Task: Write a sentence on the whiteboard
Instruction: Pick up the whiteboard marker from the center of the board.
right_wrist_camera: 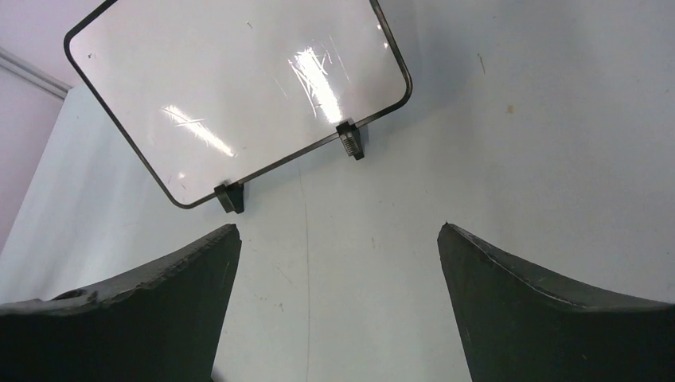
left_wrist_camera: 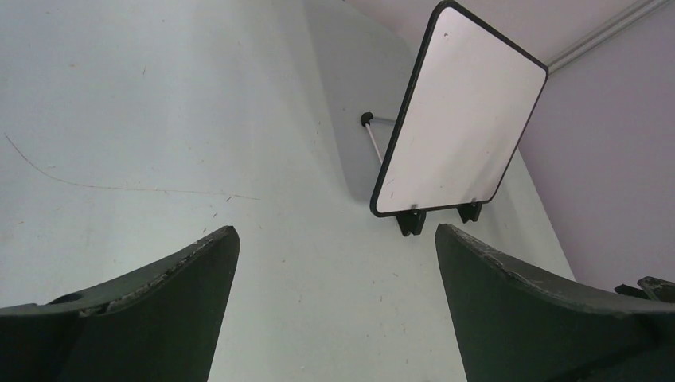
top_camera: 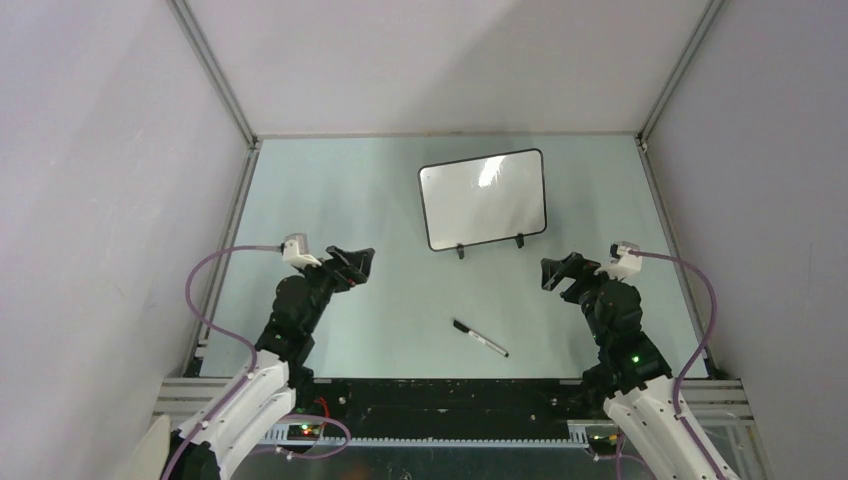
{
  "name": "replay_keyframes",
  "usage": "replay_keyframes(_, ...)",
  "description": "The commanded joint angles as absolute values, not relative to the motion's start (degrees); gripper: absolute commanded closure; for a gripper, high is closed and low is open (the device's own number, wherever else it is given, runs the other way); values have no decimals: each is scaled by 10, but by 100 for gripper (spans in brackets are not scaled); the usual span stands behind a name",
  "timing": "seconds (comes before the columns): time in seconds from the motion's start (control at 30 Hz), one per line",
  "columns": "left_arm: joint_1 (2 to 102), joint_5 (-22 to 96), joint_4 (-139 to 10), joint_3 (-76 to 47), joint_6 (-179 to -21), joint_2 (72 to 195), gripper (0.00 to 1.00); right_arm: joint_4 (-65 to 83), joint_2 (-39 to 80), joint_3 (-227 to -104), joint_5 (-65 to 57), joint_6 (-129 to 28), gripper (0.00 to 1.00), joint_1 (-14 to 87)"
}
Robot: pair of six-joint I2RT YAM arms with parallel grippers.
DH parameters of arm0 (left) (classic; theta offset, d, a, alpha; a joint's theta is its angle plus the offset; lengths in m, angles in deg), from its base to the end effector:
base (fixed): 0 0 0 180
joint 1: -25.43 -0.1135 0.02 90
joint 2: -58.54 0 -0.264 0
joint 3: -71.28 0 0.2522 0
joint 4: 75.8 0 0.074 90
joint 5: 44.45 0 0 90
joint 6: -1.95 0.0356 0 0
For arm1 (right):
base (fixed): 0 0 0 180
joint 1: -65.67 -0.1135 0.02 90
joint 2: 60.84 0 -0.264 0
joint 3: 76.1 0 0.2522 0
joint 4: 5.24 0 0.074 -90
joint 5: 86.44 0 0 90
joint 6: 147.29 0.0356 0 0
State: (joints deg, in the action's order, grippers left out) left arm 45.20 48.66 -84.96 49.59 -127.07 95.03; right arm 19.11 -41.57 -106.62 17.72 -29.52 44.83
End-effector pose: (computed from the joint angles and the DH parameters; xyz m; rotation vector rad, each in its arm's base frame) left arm 0.1518 -0.0525 0.1953 -0.3295 1.6897 -0.7247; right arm 0.1188 0.0359 0.2252 0.2860 1.7861 0.3845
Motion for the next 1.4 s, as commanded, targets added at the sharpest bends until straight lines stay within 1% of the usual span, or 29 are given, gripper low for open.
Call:
replay_keyframes(0.0,455,487,-864,482,-1274,955,1,175,-417,-1065,180,-306,1,447)
replay_keyframes(0.13,455,468,-881,486,-1274,959,1,165,-412,-1063,167,-306,1,447)
replay_keyframes(0.43,455,469,-882,489,-1272,956,1,158,-410,-1060,150,-311,1,447)
replay_keyframes(0.57,455,465,-884,488,-1271,959,1,134,-398,-1055,38,-334,4,446)
replay_keyframes(0.6,455,461,-884,486,-1265,960,1,132,-389,-1056,1,-331,7,443)
replay_keyframes(0.63,455,442,-885,485,-1261,961,2,135,-386,-1059,-11,-329,9,441)
replay_keyframes(0.67,455,435,-887,484,-1256,960,2,138,-380,-1059,-28,-325,10,433)
replay_keyframes(0.73,455,430,-889,485,-1254,960,3,146,-371,-1056,-45,-323,12,411)
replay_keyframes(0.87,455,426,-892,487,-1256,961,3,179,-351,-1064,-43,-324,13,336)
replay_keyframes(0.97,455,411,-903,487,-1256,967,3,211,-328,-1081,2,-322,15,246)
replay_keyframes(1.0,455,406,-905,487,-1256,970,3,230,-321,-1091,17,-321,17,208)
replay_keyframes(1.13,455,385,-918,484,-1254,984,3,265,-256,-1113,104,-308,26,110)
replay_keyframes(1.23,455,361,-930,479,-1254,997,5,271,-206,-1125,154,-291,33,58)
replay_keyframes(1.27,455,349,-936,479,-1254,1004,5,273,-179,-1130,176,-286,37,38)
replay_keyframes(1.37,455,330,-946,477,-1254,1018,6,284,-130,-1158,207,-283,40,7)
